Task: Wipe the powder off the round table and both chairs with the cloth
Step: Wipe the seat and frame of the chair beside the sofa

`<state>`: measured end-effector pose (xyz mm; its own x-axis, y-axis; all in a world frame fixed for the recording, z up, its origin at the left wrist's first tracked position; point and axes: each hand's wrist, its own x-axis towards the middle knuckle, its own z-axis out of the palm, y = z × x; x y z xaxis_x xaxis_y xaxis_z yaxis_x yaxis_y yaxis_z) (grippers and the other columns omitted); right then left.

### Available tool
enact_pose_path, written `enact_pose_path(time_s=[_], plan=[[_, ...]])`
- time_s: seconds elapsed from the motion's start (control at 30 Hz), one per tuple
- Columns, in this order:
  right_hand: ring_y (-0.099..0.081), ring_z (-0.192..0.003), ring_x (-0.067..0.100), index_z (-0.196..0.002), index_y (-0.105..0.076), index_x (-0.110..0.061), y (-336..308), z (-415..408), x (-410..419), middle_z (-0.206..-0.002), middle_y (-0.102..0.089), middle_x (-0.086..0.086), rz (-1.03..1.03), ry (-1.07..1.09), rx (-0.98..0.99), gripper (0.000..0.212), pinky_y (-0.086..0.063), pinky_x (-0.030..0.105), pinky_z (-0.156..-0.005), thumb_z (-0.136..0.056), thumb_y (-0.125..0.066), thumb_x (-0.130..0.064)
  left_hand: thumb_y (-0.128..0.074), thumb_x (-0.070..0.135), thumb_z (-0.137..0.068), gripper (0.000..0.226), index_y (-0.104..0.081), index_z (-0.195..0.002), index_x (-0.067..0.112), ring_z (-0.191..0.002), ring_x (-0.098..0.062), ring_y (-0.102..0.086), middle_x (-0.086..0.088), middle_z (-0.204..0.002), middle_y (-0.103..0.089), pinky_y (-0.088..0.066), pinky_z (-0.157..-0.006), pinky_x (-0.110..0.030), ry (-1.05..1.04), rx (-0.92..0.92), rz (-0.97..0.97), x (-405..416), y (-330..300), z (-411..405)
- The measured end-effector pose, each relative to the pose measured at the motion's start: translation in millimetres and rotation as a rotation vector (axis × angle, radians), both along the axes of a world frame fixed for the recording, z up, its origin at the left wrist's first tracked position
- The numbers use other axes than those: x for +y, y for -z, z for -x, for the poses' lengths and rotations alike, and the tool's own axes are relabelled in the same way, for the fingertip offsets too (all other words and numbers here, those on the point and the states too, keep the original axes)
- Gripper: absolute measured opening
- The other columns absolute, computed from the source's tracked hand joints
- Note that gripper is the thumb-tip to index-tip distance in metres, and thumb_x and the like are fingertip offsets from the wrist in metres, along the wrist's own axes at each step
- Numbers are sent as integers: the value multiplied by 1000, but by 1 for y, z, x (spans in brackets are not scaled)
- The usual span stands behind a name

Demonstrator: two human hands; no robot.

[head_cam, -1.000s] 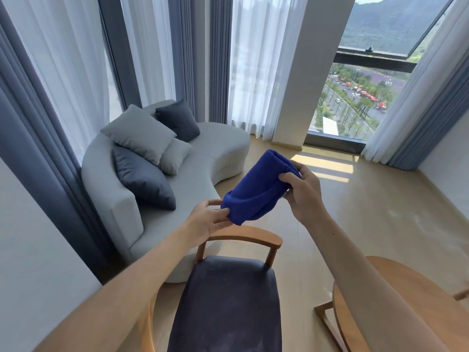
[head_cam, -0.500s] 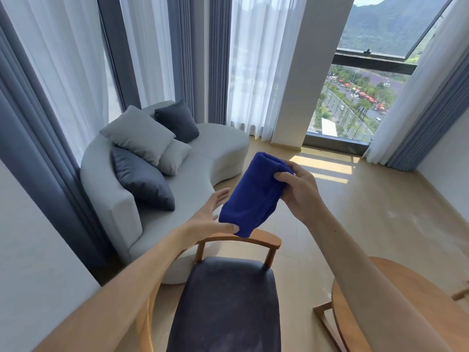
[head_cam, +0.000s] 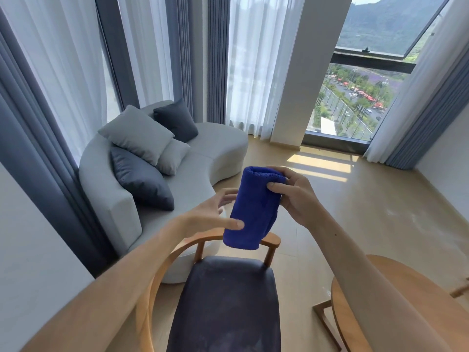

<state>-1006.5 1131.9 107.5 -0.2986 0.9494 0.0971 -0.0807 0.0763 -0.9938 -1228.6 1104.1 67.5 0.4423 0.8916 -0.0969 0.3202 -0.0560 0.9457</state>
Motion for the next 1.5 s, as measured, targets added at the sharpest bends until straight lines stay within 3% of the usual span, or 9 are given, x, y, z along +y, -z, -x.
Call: enact_pose_path(time_s=[0.17,0.53,0.67,0.9,1.03,1.2,1.3,1.4,1.5], plan=[[-64,-100,25,-119,-57,-11,6,3,-4,-107,-69,7,11,-31,-10,34,-58,32,-75,-88,-63,-1,-80,22,-68,56,-53,-116,24,-102,-21,-66,-6,-115,-65,-56,-88,-41,-138,-206,-48,8,-22,-12],[-61,-113,28,-137,-42,-8,76,-6,-32,-126,-61,13,199,-315,-21,66,-54,36,-85,-76,-67,0,-79,13,-71,52,-53,-116,20,-104,-37,-65,-20,-121,-61,-55,-82,-54,-246,-456,155,-6,28,-22],[-62,-114,28,-133,-49,-15,101,-13,-29,-123,-64,11,245,-259,-150,64,-51,46,-95,-75,-74,-4,-74,8,-75,49,-51,-117,16,-104,-34,-65,-21,-121,-61,-56,-79,-43,-281,-478,223,-9,49,-26],[-67,-86,2,-110,-51,-34,155,-25,-24,-97,-68,-20,229,-80,-352,49,-51,14,-64,-74,-75,-10,-72,19,-85,43,-51,-122,26,-109,-13,-63,3,-115,-67,-55,-88,-34,-326,-165,291,-5,109,-34],[-64,-91,13,-125,-44,-31,210,-22,-20,-103,-63,-8,226,-46,-559,57,-55,30,-72,-78,-69,-13,-65,34,-89,34,-47,-117,42,-99,-4,-60,11,-109,-64,-49,-77,-23,-365,108,321,-5,166,-34],[-61,-78,4,-128,-46,-31,287,-13,-15,-88,-62,-19,214,-64,-827,50,-53,23,-66,-83,-63,-16,-53,36,-95,39,-46,-132,28,-110,-11,-54,5,-127,-56,-44,-91,-27,-524,456,287,5,237,1],[-57,-75,3,-130,-47,-28,337,0,-6,-90,-61,-18,133,-47,-1003,45,-44,17,-63,-88,-60,-18,-50,33,-96,41,-45,-135,23,-127,-19,-44,1,-137,-48,-38,-105,-37,-525,711,124,25,269,33],[-60,-86,16,-129,-52,-22,387,19,6,-100,-67,-6,-54,46,-1211,43,-47,33,-80,-87,-60,-14,-49,30,-95,41,-46,-134,18,-128,-20,-39,-1,-138,-46,-33,-109,-38,-492,897,-77,56,298,63],[-64,-78,26,-111,-67,-10,443,38,13,-99,-70,5,-270,73,-1325,44,-53,39,-67,-69,-79,-7,-47,29,-95,43,-42,-135,17,-133,-22,-32,-4,-142,-41,-25,-112,-40,-434,1032,-203,89,327,86]])
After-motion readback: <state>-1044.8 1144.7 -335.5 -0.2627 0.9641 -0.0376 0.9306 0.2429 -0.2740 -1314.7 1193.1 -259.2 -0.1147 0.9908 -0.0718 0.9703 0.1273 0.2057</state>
